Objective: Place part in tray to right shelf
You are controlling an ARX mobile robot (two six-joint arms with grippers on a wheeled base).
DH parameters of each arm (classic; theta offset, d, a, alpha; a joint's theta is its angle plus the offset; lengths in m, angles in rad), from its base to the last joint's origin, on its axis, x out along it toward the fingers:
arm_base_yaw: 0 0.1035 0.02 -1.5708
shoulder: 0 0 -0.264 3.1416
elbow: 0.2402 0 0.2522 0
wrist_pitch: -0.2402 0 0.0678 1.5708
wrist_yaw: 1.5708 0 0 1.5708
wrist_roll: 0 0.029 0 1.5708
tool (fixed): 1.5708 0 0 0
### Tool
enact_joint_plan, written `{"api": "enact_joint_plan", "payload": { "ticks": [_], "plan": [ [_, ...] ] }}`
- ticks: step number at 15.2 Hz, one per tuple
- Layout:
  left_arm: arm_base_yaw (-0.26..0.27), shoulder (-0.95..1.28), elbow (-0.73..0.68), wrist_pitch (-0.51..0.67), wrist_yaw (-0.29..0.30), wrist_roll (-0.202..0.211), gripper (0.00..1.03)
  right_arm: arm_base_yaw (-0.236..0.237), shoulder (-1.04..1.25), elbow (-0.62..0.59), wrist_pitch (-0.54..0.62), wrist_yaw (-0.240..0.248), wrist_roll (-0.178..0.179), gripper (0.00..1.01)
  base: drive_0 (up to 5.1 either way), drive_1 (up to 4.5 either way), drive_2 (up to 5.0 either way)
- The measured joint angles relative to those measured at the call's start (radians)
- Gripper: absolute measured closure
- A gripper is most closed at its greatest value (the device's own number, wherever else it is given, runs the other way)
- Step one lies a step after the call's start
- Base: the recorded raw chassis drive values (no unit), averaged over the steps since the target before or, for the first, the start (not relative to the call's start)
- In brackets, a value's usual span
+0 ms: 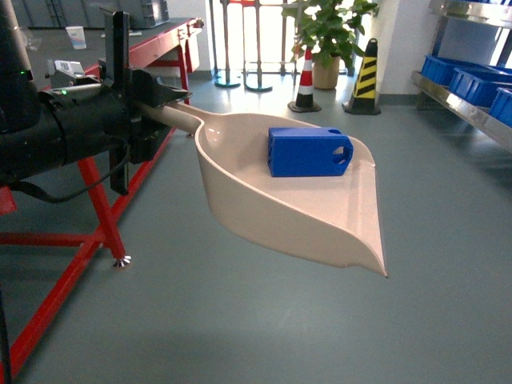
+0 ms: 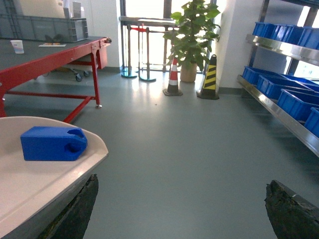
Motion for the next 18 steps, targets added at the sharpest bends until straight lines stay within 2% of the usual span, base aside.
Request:
{"api": "enact_joint_plan", "payload": {
  "ticks": [16, 18],
  "plan": [
    [0.000, 0.000, 0.000, 0.002, 0.001, 0.000, 0.90, 0.000, 0.000, 0.000, 0.002, 0.000, 0.000, 0.03, 0.0, 4.30, -4.4],
    [0.009, 0.000, 0.002, -0.010, -0.009, 0.000, 0.90, 0.000, 0.005, 0.000, 0.002, -0.001, 0.000, 0.03, -1.3, 0.69, -3.3]
  ]
}}
